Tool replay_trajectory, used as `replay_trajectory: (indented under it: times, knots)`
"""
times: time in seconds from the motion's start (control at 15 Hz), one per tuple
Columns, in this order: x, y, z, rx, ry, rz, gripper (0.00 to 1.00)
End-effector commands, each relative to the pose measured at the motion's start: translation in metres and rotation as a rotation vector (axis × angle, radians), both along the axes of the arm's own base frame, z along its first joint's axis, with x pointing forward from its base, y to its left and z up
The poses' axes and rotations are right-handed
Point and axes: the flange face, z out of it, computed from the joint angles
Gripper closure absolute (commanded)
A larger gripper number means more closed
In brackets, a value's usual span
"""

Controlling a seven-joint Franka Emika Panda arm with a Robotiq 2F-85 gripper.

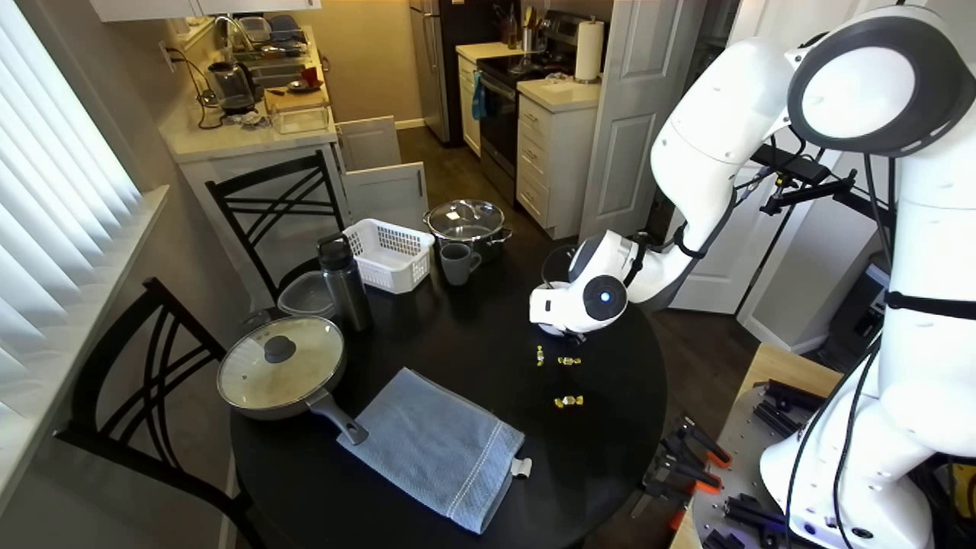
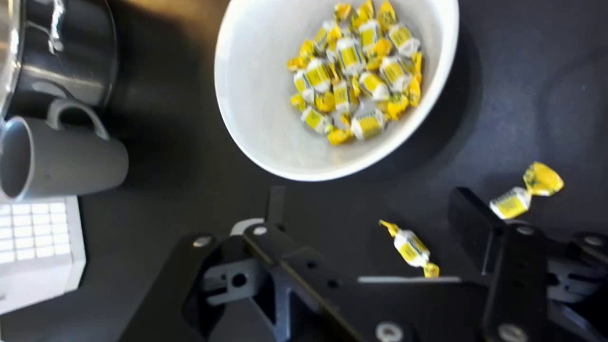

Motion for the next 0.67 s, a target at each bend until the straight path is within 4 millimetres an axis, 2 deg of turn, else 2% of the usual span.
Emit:
replay_trajectory:
  times: [0.0, 0.27, 0.6]
  knots:
    - [-0.009, 0.015, -0.001, 0.133, 0.077, 0.106, 0.00]
    - [-0.025, 0.023, -0.018, 0.246, 0.199, 0.149, 0.00]
    - [-0.044, 0.021, -0.047, 0.313, 0.325, 0.167, 0.00]
